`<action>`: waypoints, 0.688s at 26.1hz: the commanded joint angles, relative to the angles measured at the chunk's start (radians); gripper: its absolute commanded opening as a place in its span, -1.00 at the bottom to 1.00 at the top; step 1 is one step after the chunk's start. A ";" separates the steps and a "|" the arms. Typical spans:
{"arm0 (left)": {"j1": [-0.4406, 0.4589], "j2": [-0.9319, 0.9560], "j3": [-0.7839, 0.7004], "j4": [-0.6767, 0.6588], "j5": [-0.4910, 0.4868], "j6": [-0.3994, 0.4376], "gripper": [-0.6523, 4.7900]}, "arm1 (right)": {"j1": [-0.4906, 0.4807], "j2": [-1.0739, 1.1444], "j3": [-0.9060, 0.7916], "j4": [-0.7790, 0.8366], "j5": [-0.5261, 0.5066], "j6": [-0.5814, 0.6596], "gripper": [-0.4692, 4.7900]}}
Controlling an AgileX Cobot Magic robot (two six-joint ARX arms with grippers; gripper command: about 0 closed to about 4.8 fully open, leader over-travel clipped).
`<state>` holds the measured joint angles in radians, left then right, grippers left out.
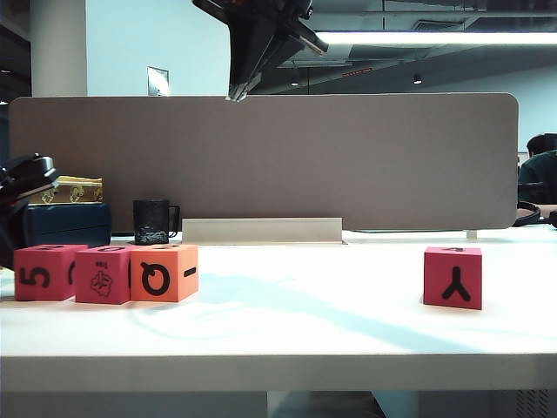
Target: Select the appropriate blocks from the scattered letter blocks on the table and arrange them in a row to spell out "2024".
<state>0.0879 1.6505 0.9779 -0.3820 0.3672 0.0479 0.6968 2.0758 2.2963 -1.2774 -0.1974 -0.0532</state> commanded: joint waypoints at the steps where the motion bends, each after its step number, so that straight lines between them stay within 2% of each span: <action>1: -0.038 -0.002 0.003 0.004 0.023 0.004 -0.78 | 0.002 -0.007 0.002 0.003 0.001 -0.003 -0.83; 18: -0.174 -0.002 0.003 -0.024 0.041 0.004 -0.78 | 0.000 -0.007 0.002 -0.016 0.002 -0.010 -0.83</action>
<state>-0.0769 1.6505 0.9779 -0.4076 0.4011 0.0513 0.6960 2.0758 2.2967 -1.2865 -0.1970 -0.0544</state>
